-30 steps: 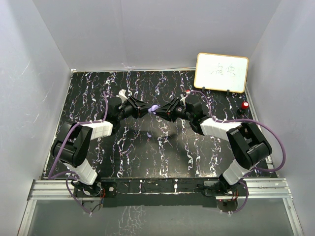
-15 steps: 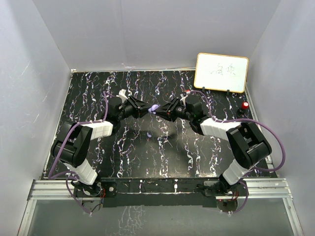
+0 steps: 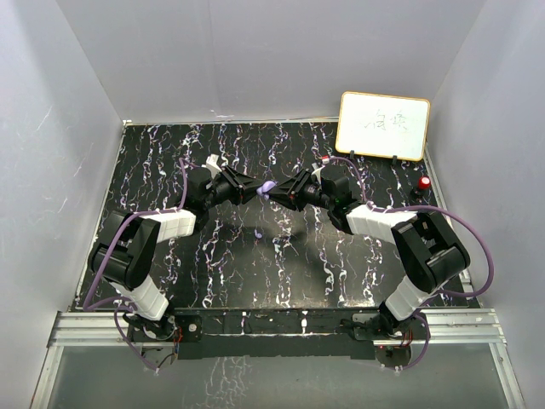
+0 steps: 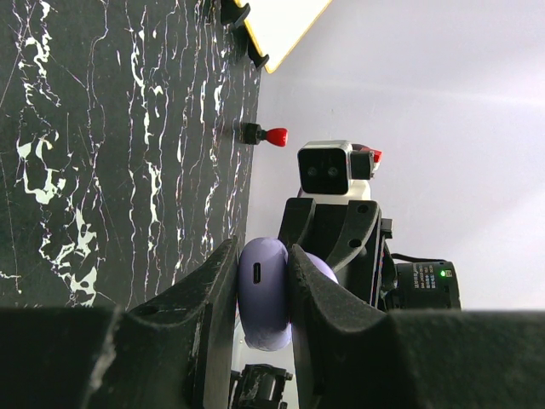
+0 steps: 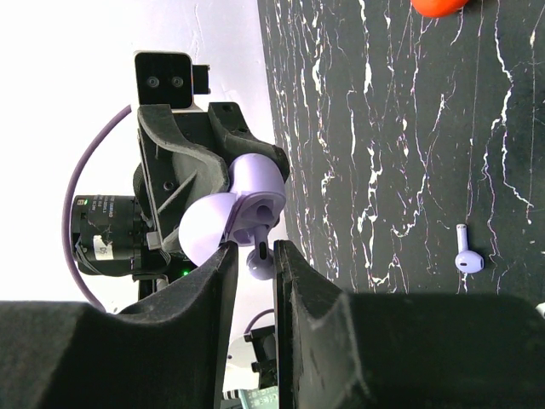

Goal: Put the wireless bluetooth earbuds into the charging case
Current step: Place the earbud in the charging case.

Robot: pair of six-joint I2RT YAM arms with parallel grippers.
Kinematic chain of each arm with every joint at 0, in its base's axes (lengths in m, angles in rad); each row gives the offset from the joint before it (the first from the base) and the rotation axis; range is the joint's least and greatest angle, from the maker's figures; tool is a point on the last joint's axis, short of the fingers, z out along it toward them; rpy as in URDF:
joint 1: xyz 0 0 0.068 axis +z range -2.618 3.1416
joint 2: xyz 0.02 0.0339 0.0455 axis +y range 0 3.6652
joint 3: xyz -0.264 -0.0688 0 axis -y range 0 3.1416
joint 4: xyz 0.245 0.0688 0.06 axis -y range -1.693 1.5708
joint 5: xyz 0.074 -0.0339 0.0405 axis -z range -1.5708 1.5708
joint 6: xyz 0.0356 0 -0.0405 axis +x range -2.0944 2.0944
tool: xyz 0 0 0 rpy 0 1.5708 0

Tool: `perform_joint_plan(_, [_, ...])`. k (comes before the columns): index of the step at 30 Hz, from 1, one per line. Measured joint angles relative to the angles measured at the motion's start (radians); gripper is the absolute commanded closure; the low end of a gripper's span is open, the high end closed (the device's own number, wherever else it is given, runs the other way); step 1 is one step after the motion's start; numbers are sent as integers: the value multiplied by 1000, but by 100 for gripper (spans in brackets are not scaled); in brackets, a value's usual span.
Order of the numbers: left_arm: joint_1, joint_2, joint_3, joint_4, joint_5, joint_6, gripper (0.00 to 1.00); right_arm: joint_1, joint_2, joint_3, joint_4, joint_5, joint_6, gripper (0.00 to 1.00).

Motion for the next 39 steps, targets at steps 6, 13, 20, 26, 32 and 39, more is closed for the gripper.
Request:
perform_joint_plan(6, [0, 0, 0, 0, 0, 0, 100, 0, 0, 0, 0, 0, 0, 77])
perform_joint_plan(13, [-1, 0, 0, 3, 1, -7, 100, 0, 0, -7, 7, 0, 0, 77])
perform_joint_plan(20, [-3, 0, 0, 15, 3, -27, 100, -2, 0, -7, 19, 0, 1, 77])
perform_joint_plan(26, [-3, 0, -7, 35, 4, -51, 100, -5, 0, -7, 29, 1, 2, 77])
perform_joint_plan(32, [-6, 8, -24, 85, 17, -94, 100, -6, 0, -7, 30, 2, 3, 77])
perform_joint_plan(39, [-6, 23, -40, 134, 19, -132, 100, -6, 0, -7, 30, 1, 3, 77])
